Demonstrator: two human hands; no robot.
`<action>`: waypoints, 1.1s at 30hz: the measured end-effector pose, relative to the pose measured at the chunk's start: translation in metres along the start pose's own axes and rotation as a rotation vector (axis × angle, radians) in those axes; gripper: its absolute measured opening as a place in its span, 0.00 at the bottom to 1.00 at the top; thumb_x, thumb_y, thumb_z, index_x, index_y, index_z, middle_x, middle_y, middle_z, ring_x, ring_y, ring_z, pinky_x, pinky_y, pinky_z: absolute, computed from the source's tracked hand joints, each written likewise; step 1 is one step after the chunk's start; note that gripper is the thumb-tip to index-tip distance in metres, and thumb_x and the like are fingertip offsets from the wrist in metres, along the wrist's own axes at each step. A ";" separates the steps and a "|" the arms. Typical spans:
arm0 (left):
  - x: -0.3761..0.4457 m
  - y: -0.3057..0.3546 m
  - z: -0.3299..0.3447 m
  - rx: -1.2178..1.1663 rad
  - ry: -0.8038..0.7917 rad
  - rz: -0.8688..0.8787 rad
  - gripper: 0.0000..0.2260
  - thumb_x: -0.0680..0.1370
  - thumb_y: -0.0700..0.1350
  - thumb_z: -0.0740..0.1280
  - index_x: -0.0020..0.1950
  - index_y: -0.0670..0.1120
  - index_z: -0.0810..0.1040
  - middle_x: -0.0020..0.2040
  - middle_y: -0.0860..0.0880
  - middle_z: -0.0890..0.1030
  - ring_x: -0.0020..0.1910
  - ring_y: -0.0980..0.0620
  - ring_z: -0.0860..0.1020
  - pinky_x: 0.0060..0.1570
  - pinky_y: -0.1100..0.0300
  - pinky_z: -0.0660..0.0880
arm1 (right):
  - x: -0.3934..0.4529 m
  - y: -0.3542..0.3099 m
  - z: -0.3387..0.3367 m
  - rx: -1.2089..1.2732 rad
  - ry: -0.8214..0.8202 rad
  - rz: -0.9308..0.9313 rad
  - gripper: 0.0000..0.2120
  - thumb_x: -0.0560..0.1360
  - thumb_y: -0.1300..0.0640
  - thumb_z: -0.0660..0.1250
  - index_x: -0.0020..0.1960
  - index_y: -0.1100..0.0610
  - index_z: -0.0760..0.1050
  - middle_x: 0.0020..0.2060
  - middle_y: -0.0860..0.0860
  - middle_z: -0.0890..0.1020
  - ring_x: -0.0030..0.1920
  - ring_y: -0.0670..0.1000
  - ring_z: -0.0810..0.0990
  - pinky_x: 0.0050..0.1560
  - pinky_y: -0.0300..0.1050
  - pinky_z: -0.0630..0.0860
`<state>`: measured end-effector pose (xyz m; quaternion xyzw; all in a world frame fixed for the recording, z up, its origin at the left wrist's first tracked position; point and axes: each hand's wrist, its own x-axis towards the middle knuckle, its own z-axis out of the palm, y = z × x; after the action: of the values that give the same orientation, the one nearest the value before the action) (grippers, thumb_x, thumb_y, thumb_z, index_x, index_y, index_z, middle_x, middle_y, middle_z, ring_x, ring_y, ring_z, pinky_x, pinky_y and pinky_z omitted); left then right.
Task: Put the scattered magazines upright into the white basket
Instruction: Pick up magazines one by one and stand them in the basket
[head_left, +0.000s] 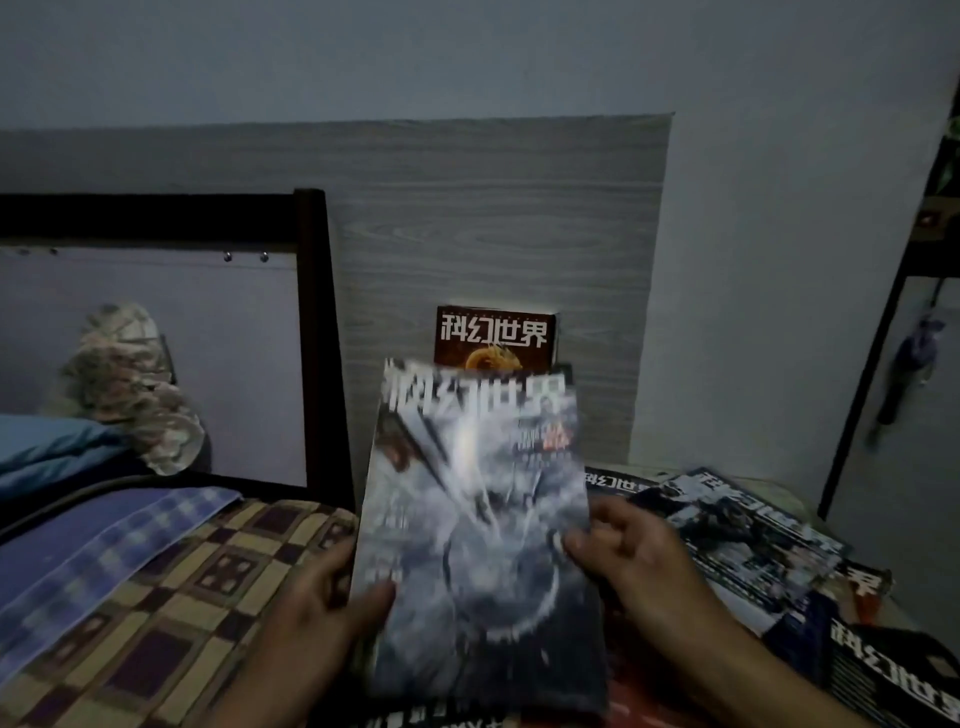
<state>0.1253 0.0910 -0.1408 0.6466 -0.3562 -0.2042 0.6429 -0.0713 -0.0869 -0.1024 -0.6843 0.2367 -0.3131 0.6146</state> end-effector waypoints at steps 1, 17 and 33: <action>0.017 0.010 0.002 0.061 0.054 0.098 0.14 0.75 0.32 0.69 0.52 0.51 0.82 0.47 0.51 0.87 0.45 0.55 0.85 0.37 0.68 0.78 | 0.014 -0.010 0.000 -0.027 0.034 -0.075 0.07 0.77 0.67 0.66 0.54 0.62 0.78 0.39 0.55 0.88 0.39 0.53 0.87 0.34 0.41 0.81; 0.285 -0.013 0.030 0.501 0.316 0.307 0.07 0.80 0.43 0.65 0.55 0.47 0.81 0.48 0.45 0.83 0.47 0.42 0.82 0.48 0.42 0.81 | 0.268 0.017 -0.014 -0.342 0.348 -0.206 0.07 0.77 0.58 0.66 0.43 0.49 0.79 0.38 0.50 0.84 0.36 0.54 0.84 0.42 0.55 0.83; 0.207 -0.013 0.051 0.641 0.206 0.380 0.07 0.77 0.42 0.68 0.55 0.48 0.78 0.52 0.47 0.82 0.41 0.57 0.77 0.44 0.59 0.73 | 0.153 0.015 -0.055 -0.430 0.121 -0.049 0.05 0.78 0.55 0.67 0.50 0.55 0.80 0.44 0.54 0.86 0.38 0.50 0.85 0.38 0.47 0.83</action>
<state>0.2279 -0.0949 -0.1180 0.7544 -0.4489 0.1065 0.4669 -0.0044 -0.2354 -0.0939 -0.7851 0.3176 -0.3108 0.4316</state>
